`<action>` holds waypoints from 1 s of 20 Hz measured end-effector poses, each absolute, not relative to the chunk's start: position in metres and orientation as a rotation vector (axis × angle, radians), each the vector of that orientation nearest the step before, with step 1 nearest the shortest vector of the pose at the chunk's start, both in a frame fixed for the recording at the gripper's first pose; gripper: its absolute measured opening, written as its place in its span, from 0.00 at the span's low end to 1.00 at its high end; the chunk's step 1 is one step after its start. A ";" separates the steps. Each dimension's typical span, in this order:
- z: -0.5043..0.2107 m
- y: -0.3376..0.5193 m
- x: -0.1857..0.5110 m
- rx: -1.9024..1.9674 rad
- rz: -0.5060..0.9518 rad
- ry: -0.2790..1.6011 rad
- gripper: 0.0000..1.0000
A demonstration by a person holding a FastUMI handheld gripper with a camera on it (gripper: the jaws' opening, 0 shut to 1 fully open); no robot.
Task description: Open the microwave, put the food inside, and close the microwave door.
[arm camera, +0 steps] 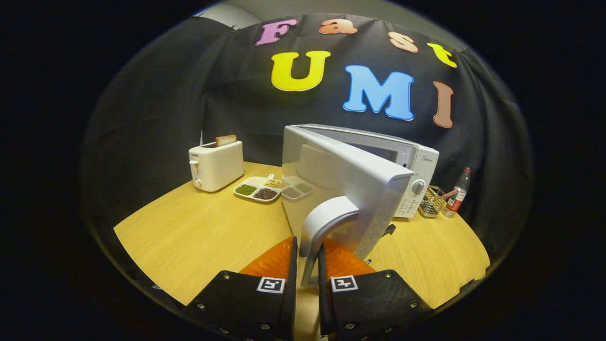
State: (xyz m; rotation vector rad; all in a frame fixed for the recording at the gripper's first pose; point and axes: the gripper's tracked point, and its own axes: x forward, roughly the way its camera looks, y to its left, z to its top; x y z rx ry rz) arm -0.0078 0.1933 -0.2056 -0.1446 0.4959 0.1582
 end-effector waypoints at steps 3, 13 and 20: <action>-0.206 0.219 -0.018 -0.141 0.178 0.508 0.21; -0.207 0.263 -0.028 -0.193 0.153 0.571 0.21; -0.202 0.282 -0.044 -0.205 0.237 0.587 0.32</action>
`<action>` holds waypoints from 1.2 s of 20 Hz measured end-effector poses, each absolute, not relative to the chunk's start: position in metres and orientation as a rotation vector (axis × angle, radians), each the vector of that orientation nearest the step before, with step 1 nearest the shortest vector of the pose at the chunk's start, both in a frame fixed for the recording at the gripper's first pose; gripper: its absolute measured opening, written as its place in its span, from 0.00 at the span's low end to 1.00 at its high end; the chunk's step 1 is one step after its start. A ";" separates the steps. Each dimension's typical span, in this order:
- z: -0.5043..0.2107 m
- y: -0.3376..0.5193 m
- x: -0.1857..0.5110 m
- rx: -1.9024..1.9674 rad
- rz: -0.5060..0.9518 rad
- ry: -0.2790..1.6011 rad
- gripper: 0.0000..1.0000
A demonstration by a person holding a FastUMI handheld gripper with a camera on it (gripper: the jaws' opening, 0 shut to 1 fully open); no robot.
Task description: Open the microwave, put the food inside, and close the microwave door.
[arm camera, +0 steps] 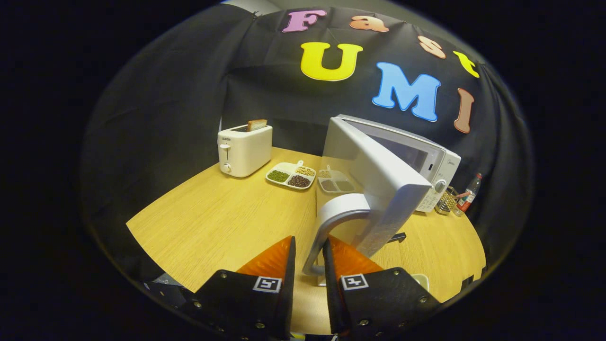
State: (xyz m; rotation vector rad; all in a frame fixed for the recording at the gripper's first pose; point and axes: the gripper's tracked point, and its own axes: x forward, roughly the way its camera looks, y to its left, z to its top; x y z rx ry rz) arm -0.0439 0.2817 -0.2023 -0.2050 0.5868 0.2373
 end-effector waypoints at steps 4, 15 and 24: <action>-0.196 0.302 -0.063 -0.137 0.392 0.582 0.32; -0.078 0.296 -0.090 -0.032 0.622 0.268 0.97; -0.114 0.154 -0.040 -0.029 0.267 0.341 0.97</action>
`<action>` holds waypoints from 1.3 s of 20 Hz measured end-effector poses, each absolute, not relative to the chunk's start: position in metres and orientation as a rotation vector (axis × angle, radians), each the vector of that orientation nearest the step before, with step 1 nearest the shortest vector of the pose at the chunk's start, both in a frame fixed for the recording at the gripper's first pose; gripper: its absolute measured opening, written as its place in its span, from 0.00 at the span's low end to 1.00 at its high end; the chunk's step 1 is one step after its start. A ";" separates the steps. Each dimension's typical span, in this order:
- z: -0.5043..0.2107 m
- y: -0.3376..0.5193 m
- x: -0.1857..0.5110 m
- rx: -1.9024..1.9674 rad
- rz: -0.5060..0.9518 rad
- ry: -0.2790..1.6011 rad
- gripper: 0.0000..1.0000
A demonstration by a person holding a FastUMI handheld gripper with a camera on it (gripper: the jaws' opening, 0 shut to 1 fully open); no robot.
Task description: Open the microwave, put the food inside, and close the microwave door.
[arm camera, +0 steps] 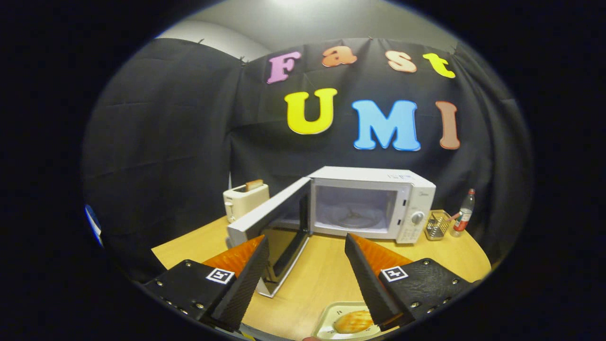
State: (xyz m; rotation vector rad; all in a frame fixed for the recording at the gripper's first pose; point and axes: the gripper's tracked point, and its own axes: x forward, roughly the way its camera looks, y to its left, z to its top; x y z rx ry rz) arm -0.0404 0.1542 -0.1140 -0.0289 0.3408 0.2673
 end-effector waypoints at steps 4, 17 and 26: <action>-0.166 0.108 -0.036 -0.054 0.160 0.476 0.97; -0.283 0.058 -0.081 -0.106 0.094 0.869 0.97; -0.316 0.057 -0.105 -0.078 0.115 1.029 0.97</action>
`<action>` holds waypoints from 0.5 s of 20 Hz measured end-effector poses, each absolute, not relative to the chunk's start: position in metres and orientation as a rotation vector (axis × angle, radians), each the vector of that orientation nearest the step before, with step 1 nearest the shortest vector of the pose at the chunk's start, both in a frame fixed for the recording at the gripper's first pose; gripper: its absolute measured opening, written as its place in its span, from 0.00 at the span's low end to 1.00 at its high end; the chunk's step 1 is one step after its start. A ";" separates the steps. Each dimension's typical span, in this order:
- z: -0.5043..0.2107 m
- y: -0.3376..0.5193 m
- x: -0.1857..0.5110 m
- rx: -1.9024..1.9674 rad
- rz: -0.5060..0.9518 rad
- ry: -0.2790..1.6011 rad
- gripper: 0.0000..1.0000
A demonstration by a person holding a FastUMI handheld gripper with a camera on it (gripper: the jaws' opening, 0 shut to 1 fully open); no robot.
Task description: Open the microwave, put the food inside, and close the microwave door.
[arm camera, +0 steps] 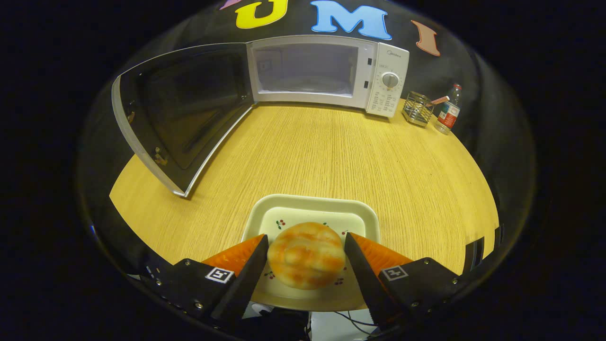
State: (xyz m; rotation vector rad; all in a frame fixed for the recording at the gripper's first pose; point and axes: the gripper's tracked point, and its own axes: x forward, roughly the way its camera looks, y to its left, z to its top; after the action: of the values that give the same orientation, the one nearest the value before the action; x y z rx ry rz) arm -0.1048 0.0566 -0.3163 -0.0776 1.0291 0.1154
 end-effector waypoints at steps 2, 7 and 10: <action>-0.319 0.058 -0.107 -0.075 0.127 1.041 0.92; -0.318 0.056 -0.105 -0.067 0.146 1.037 0.81; -0.309 0.057 -0.099 -0.010 0.145 1.009 0.81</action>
State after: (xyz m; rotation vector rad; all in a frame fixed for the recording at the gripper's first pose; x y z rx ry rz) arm -0.0987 0.0571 -0.3090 -0.0101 1.0087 0.1454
